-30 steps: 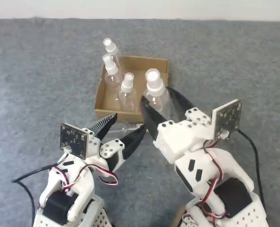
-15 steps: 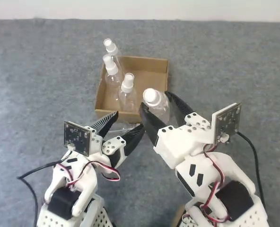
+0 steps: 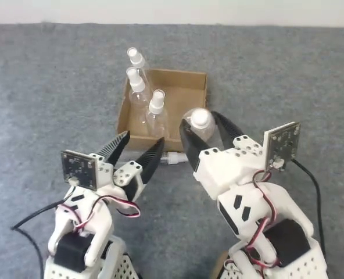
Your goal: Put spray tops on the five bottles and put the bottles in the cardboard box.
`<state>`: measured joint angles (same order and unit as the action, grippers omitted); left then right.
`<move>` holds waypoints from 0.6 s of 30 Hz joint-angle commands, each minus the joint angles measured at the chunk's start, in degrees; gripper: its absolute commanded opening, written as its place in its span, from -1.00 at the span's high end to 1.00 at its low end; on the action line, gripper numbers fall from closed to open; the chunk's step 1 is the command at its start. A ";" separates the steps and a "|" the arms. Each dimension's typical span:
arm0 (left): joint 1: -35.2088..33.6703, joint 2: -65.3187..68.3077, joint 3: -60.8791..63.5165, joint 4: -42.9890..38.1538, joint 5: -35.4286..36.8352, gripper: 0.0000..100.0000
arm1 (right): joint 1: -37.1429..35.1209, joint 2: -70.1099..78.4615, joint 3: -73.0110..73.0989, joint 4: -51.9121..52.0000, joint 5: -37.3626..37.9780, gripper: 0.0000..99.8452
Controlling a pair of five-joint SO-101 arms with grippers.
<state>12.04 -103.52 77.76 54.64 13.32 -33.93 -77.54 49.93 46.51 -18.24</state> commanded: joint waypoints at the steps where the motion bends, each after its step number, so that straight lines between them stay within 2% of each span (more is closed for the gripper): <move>1: -2.81 0.09 -3.82 0.18 0.70 0.51 | 1.45 -0.57 -2.02 -0.13 -0.62 0.82; 6: -6.15 -1.14 -4.53 0.26 1.23 0.51 | 1.54 0.40 -1.85 -1.80 -0.44 0.82; 10: -11.16 -1.05 -4.70 -1.32 5.45 0.51 | 1.63 5.32 -1.76 -3.38 0.53 0.82; 13: -14.95 -1.05 -4.44 -2.73 5.98 0.51 | 3.12 9.27 -1.76 -5.67 0.62 0.82; 18: -16.44 -1.05 -4.26 -2.99 6.07 0.51 | 5.23 14.29 -1.76 -9.98 0.62 0.82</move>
<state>-3.34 -103.52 76.97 53.58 18.51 -30.77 -66.64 49.93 40.62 -18.24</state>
